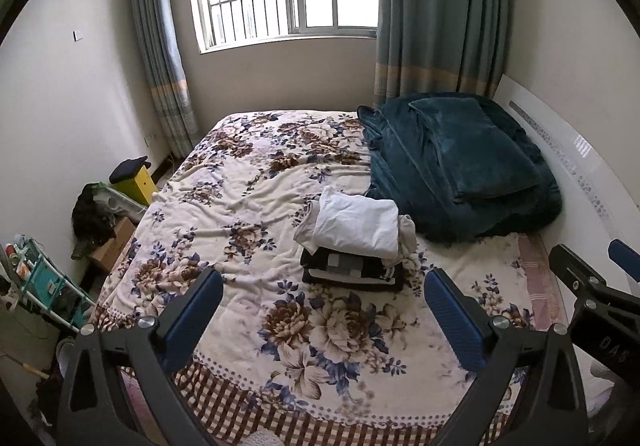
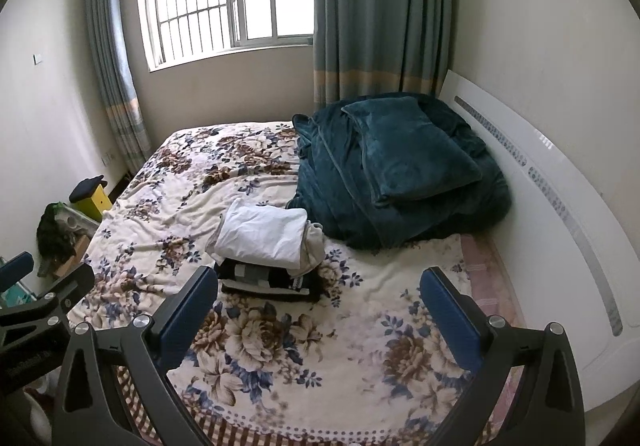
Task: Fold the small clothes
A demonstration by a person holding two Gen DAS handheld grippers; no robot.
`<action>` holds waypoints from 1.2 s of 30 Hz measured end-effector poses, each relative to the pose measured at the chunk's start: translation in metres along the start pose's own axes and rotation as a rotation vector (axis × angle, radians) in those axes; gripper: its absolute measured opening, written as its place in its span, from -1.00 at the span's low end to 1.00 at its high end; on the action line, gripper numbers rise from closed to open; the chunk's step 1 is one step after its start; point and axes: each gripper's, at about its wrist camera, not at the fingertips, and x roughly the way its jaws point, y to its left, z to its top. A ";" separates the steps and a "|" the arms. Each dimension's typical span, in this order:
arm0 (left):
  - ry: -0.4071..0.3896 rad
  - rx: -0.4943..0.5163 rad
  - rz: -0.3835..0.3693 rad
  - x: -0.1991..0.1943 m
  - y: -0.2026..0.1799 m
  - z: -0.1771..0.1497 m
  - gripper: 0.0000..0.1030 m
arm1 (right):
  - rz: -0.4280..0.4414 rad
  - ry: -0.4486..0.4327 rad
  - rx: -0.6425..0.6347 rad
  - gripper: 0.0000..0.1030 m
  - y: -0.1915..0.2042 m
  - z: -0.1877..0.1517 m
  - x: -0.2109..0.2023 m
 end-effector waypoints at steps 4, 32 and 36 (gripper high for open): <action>0.003 -0.003 0.001 0.000 0.003 0.000 1.00 | 0.001 0.004 -0.008 0.99 0.002 0.000 0.001; -0.001 0.012 -0.004 0.010 0.004 0.004 1.00 | 0.000 0.002 -0.016 0.99 0.006 -0.002 0.004; -0.004 0.009 -0.003 0.011 0.004 0.006 1.00 | -0.001 0.001 -0.017 0.99 0.005 -0.002 0.004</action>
